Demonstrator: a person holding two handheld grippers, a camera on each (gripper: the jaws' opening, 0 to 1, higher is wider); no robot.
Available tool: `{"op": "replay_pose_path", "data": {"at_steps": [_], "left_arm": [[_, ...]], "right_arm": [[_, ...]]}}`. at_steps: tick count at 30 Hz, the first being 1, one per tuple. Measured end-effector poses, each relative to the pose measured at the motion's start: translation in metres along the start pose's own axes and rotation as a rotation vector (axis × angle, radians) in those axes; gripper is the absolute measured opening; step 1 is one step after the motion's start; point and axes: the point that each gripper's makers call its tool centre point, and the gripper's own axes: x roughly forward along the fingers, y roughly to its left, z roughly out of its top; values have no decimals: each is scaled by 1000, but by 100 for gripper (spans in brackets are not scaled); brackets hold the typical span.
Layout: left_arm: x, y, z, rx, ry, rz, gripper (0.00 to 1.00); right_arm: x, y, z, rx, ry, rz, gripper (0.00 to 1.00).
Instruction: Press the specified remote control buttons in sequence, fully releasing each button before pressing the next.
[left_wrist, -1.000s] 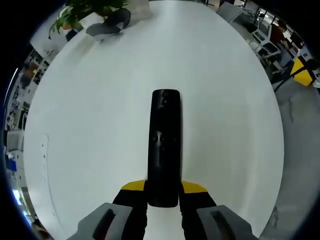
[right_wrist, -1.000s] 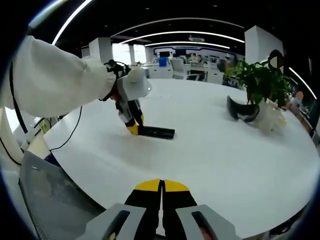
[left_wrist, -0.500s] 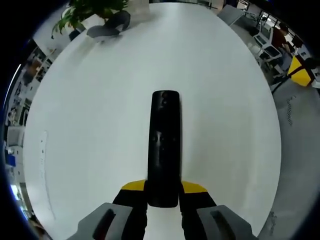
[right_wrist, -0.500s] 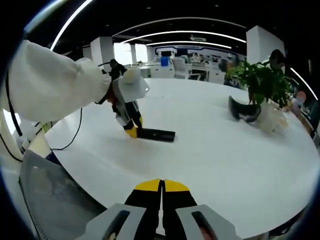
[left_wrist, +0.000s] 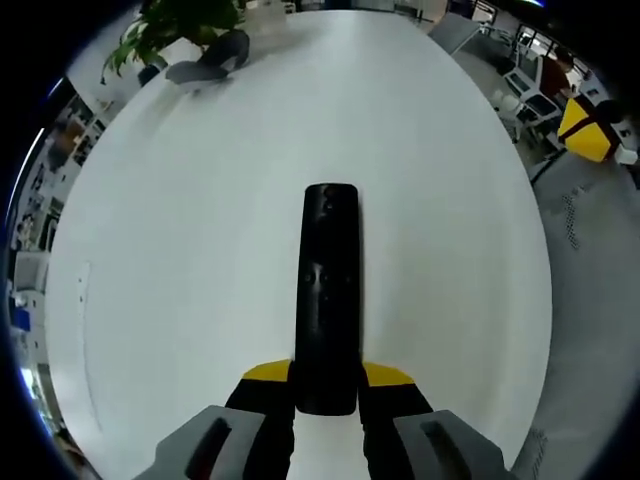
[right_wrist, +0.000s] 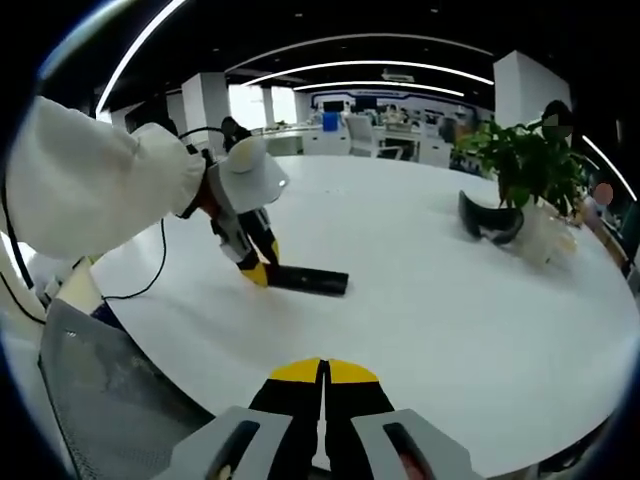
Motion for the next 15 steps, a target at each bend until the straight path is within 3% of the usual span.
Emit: {"op": "replay_pose_path", "data": {"at_steps": [15], "left_arm": [[-1, -33, -1, 18, -3, 1, 23]], "right_arm": [[0, 3, 0, 4, 0, 13, 0]]}}
